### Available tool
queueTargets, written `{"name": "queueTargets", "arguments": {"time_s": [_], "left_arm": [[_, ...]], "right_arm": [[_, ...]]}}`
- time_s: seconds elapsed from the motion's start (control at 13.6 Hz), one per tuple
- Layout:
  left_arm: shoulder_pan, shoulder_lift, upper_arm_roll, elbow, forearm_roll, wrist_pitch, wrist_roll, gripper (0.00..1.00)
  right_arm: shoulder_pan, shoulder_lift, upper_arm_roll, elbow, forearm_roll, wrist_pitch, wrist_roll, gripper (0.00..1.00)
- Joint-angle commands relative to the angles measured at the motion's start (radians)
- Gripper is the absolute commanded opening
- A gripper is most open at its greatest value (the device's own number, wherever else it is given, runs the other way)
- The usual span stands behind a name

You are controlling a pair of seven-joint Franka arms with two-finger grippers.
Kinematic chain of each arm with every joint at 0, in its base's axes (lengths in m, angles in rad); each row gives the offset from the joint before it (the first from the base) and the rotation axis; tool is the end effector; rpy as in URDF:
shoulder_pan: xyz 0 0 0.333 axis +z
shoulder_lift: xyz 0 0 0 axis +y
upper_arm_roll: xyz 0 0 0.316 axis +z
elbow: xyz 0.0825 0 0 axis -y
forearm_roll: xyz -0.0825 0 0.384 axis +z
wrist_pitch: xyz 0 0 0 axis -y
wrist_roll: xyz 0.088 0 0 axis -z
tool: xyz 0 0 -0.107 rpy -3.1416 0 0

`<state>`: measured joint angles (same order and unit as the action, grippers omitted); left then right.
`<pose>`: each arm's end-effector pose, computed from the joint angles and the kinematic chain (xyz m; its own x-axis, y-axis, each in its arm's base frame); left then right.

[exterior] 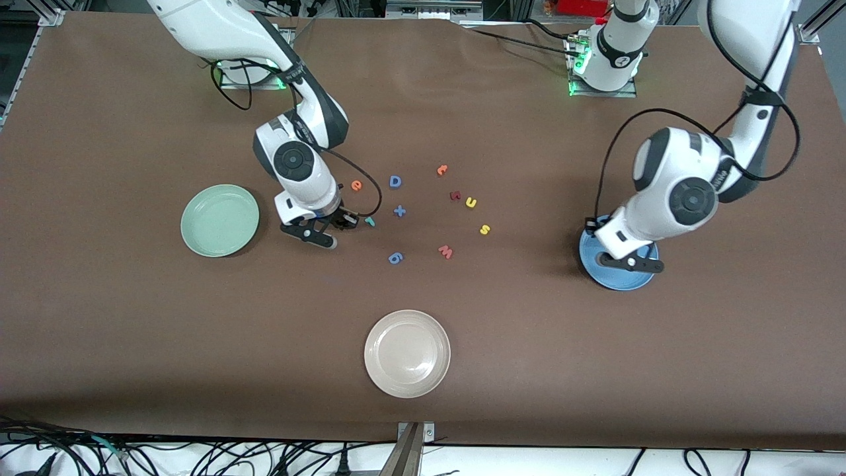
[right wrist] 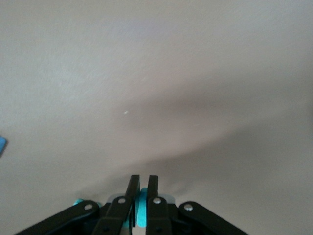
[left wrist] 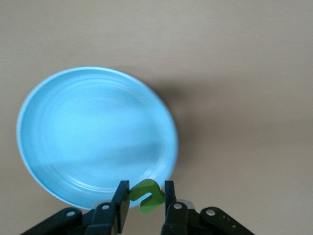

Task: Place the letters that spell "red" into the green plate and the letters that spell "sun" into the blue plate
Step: 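Drop the b on the green plate while the left gripper drops the u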

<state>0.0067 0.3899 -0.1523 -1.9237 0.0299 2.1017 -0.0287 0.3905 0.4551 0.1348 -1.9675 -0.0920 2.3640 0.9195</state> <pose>0.5932 -0.0821 0.2743 0.9699 -0.1294 -0.2062 -0.1260 -0.9916 0.0297 0.5296 0.3027 0.2363 0.9425 -0.3329 -0.0307 -0.3315 -0.9425 0.0433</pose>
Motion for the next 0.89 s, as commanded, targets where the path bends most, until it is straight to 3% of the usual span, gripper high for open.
{"name": "queueTargets", "arguments": {"time_s": [0.0, 0.07, 0.15, 0.22, 0.3, 0.52, 0.81], "left_arm": [[0.050, 0.102, -0.012, 0.092, 0.042, -0.006, 0.061, 0.14], [0.055, 0.122, -0.012, 0.107, 0.079, -0.006, 0.061, 0.16], [0.061, 0.136, -0.012, 0.118, 0.106, -0.006, 0.062, 0.29], [0.068, 0.139, -0.013, 0.126, 0.116, -0.006, 0.064, 0.85], [0.065, 0.136, -0.013, 0.127, 0.114, -0.008, 0.058, 1.00], [0.055, 0.130, -0.041, 0.129, 0.096, -0.008, 0.000, 1.00], [0.053, 0.136, -0.214, 0.129, 0.074, -0.005, -0.303, 1.00]], "right_arm": [[-0.013, -0.064, -0.046, 0.065, -0.012, -0.209, -0.091, 0.00], [-0.018, -0.088, -0.078, 0.071, 0.010, -0.262, -0.152, 0.00], [-0.018, -0.119, -0.128, 0.068, 0.059, -0.297, -0.230, 0.00], [-0.018, -0.139, -0.182, 0.064, 0.110, -0.336, -0.311, 0.00], [-0.016, -0.156, -0.225, 0.064, 0.127, -0.391, -0.368, 0.00], [-0.018, -0.159, -0.355, 0.058, 0.129, -0.482, -0.490, 0.00], [-0.018, -0.147, -0.454, -0.071, 0.129, -0.399, -0.553, 0.00]]}}
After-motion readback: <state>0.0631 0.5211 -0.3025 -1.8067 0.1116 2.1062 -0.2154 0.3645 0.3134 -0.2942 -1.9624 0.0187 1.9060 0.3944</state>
